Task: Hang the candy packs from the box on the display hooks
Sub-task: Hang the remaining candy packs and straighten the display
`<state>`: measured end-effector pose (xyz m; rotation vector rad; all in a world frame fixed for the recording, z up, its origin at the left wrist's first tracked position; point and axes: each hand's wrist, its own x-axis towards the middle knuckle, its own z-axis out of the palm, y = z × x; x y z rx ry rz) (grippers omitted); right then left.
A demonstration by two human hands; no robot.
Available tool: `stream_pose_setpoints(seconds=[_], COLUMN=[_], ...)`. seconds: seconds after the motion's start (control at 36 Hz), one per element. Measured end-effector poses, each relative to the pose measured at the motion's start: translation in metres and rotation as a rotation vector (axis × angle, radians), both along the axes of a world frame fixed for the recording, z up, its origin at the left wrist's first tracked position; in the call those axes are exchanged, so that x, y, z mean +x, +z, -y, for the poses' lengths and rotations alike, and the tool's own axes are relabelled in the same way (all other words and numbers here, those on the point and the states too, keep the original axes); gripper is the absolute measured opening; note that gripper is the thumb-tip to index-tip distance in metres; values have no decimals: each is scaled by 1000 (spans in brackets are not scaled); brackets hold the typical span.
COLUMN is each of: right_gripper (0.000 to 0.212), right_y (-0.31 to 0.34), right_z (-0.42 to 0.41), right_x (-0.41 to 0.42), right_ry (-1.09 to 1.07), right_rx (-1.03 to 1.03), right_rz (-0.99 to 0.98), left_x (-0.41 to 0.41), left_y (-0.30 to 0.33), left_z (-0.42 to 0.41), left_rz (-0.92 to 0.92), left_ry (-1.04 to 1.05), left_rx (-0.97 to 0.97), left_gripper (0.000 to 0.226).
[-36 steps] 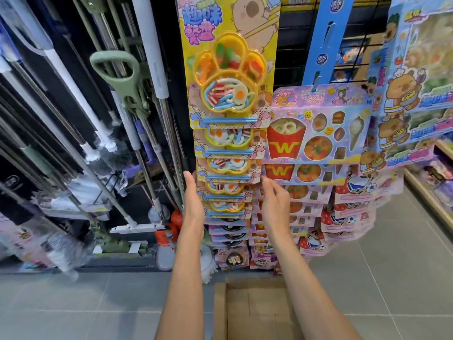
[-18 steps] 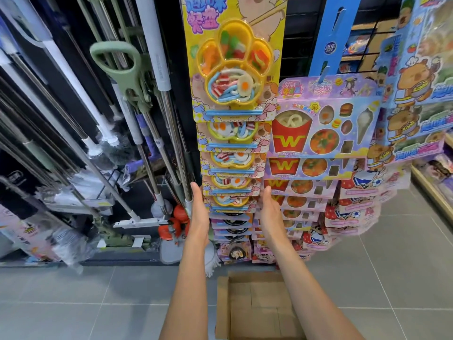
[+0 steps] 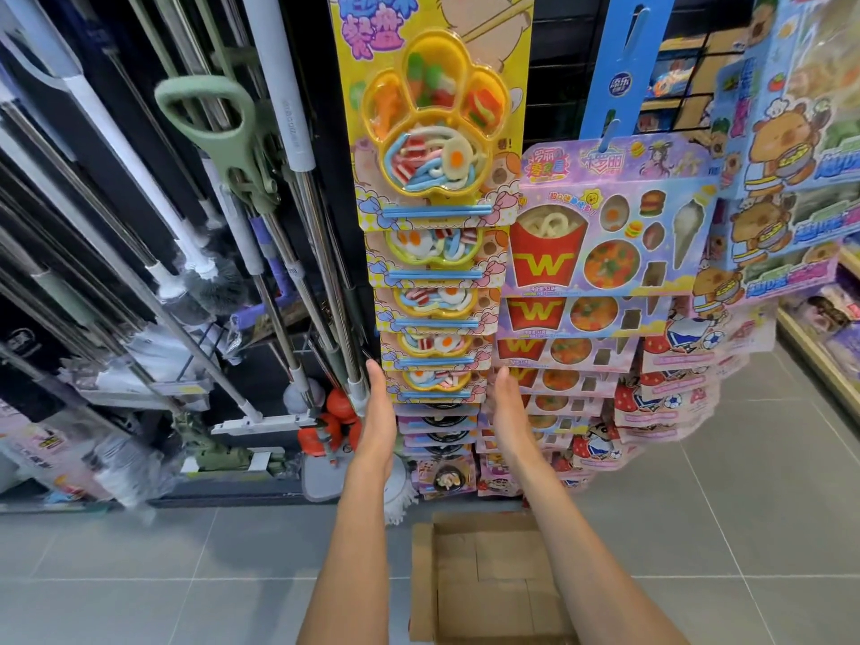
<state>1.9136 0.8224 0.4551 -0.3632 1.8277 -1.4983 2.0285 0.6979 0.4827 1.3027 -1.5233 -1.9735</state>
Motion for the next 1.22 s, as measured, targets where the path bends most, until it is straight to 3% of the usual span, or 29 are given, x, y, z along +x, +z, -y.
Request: stream_pose_setpoints(seconds=[0.11,0.19,0.31,0.42,0.5,0.64,0.89,1.0,1.11,1.22], right_gripper=[103,106,101,109,102,64,66,73,67,64], right_y=[11,5,-11,-12,-15,-12,-20,-29,-34,-41], right_z=[-2,-2,-2,-2,-3,-9,5,12,8,8], right_x=[5,5,0,5,7,11,5,3,0,1], right_ry=[-19,-23,-19,-2,9,-16,0,18,15,0], right_rx=[20,11,-2,11,9,-4,-7,17,-31,-62], right_rz=[-5,13,-1,40,48,68,167,195,194,139], left_x=[-2,-1,3,4,3,-1,-1,-4,-4,-7], left_y=[-2,-6,-13,-19,-21,-22,-49,-55,-72,-74], left_z=[-1,0,0,-4,-1,4,11,10,19,11], left_rz=[14,60,67,80,87,84,101,95,98,82], left_ry=[-19,-49,-25,-31,-46,-50,-75,-28,-9,28], left_rx=[7,15,44,46,44,40,87,113,117,118], left_gripper=[99,103,93,85,94,95,130,105,138,140])
